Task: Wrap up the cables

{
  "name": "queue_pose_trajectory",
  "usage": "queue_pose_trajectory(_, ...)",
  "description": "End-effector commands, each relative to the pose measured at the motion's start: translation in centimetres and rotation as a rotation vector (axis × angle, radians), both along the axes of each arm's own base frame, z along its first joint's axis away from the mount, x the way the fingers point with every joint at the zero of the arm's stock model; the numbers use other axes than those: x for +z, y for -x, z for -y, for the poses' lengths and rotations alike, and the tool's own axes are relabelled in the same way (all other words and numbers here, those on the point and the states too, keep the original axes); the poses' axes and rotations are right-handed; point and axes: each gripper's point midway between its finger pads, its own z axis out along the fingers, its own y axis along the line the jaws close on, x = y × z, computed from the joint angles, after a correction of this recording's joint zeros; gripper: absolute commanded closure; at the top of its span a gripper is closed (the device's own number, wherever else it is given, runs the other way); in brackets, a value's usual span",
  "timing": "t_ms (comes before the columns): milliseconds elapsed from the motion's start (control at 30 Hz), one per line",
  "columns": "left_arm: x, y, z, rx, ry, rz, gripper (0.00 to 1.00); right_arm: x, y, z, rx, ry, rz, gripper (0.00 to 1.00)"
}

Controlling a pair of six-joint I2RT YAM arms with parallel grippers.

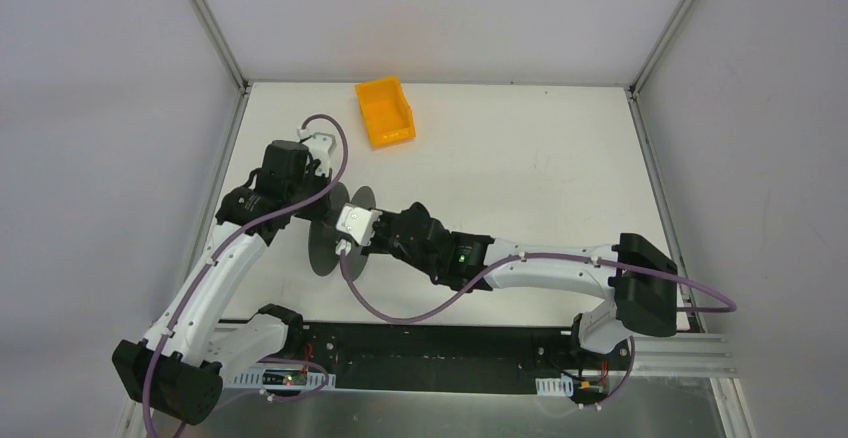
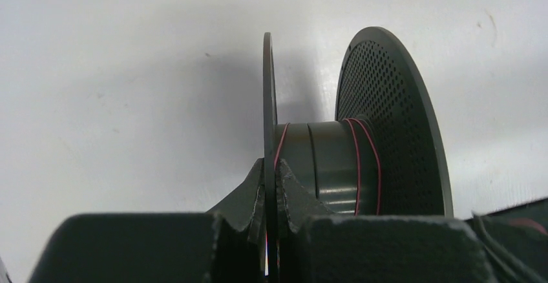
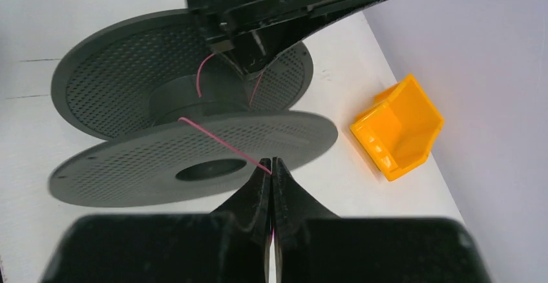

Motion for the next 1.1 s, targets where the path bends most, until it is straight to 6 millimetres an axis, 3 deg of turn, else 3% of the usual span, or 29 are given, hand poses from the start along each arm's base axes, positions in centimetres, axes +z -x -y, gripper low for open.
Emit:
queue_pose_trajectory(0, 1.5, 0.7, 2.0, -0.283, -0.016, 0.110, 1.00, 5.3, -2.5, -0.1, -0.032, -0.141, 0.035, 1.00)
queue_pose_trajectory(233, 1.7, 2.6, 5.2, -0.545, 0.053, 0.133, 1.00, 5.1, -5.7, 2.3, -0.070, -0.167, -0.036, 1.00)
queue_pose_trajectory(533, 1.7, 3.6, 7.7, -0.808, 0.056, 0.148, 1.00, 2.6, -7.1, 6.7, -0.041, -0.052, -0.072, 1.00)
queue_pose_trajectory(667, 0.4, 4.1, 8.6, -0.992, -0.016, 0.162, 1.00, 2.4, -5.9, 8.7, 0.032, 0.005, -0.101, 1.00)
queue_pose_trajectory(767, -0.2, 3.3, 8.6, -1.038, -0.078, 0.147, 1.00, 2.8, -4.7, 9.6, 0.096, 0.025, -0.120, 1.00)
queue_pose_trajectory(1067, 0.6, 2.6, 9.9, -1.154, -0.071, 0.188, 1.00, 1.0, -1.8, 12.2, 0.173, 0.071, -0.229, 0.92)
